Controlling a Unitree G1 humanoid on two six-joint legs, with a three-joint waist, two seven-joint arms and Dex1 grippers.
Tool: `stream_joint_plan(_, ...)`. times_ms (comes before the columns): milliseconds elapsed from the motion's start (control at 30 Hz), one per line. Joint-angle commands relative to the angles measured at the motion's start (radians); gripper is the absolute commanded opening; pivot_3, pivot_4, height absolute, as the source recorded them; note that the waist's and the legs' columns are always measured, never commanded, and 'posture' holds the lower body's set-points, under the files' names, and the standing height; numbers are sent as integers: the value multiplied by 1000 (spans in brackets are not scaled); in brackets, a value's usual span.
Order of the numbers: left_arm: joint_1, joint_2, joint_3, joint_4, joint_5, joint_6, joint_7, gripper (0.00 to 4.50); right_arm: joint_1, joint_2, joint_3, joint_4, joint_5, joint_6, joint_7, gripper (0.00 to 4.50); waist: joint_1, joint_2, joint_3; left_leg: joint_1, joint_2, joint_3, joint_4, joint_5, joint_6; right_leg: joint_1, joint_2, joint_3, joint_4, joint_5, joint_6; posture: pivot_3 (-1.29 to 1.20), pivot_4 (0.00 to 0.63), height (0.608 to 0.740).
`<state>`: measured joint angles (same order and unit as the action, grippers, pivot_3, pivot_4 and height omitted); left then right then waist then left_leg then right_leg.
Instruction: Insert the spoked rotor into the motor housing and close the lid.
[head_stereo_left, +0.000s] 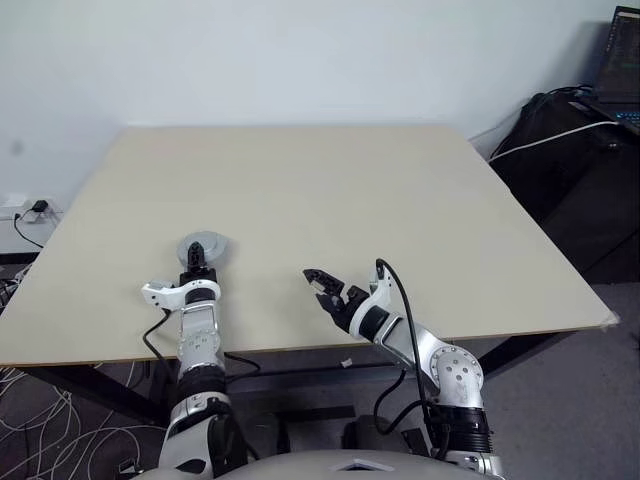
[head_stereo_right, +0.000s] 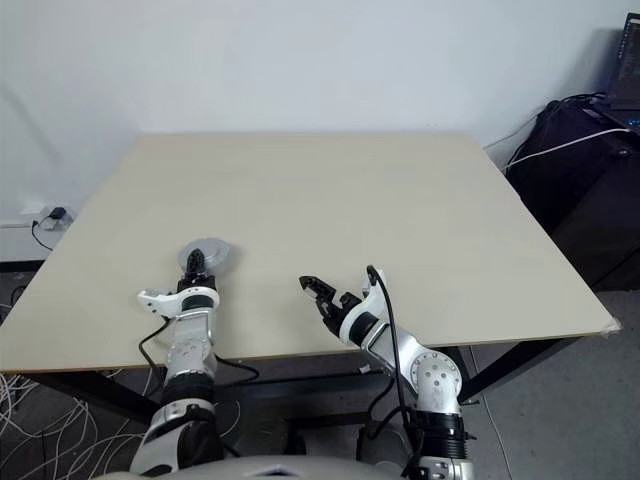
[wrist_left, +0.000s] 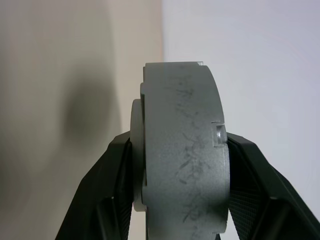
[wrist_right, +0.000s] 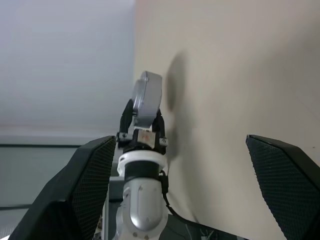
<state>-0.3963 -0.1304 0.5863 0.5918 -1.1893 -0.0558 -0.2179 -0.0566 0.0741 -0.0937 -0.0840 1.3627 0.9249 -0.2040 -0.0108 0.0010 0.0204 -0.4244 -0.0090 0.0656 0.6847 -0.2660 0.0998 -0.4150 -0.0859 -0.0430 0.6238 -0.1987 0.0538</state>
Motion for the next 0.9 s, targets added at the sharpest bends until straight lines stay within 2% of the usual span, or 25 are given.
stream_joint_plan(33,-62,-4,36,19,34,-51,-4,2117,-13,18,1,-33,8,-4,14,4500,0,0,0,0,0,0,0,0,0,0,0,0,0,0,0,0,0,740)
stream_joint_plan(467,-107,12,78,80,182,-135,156,2117,-15,21,3,-29,8,-6,19,4500,0,-1,0,3,0,0,0,0,0,3,0,1,0,0,0,0,0,740)
stream_joint_plan(500,-107,11,79,80,193,-138,168,2832,-15,21,3,-28,8,-6,20,4500,-1,-1,0,5,0,0,0,0,0,4,0,0,0,0,0,0,0,740)
stream_joint_plan(567,-105,9,79,79,210,-144,185,3310,-15,20,5,-29,7,-6,21,4500,-1,-1,0,7,1,1,0,0,0,5,0,0,0,0,0,0,0,740)
stream_joint_plan(667,-101,4,80,68,229,-142,202,4310,-13,21,6,-30,5,-7,22,4500,-1,0,-1,11,1,1,-1,-3,-5,5,-1,0,0,0,0,0,0,740)
stream_joint_plan(700,-99,2,79,65,237,-143,208,4444,-13,22,6,-31,5,-8,22,4500,-2,1,-1,12,1,1,-1,-3,-5,5,-1,0,0,0,0,0,0,740)
stream_joint_plan(900,-24,-45,50,-58,278,-112,283,4444,-5,24,4,-34,2,-12,22,4500,-4,1,-2,11,1,1,-2,-3,-5,4,-2,1,0,1,0,0,0,740)
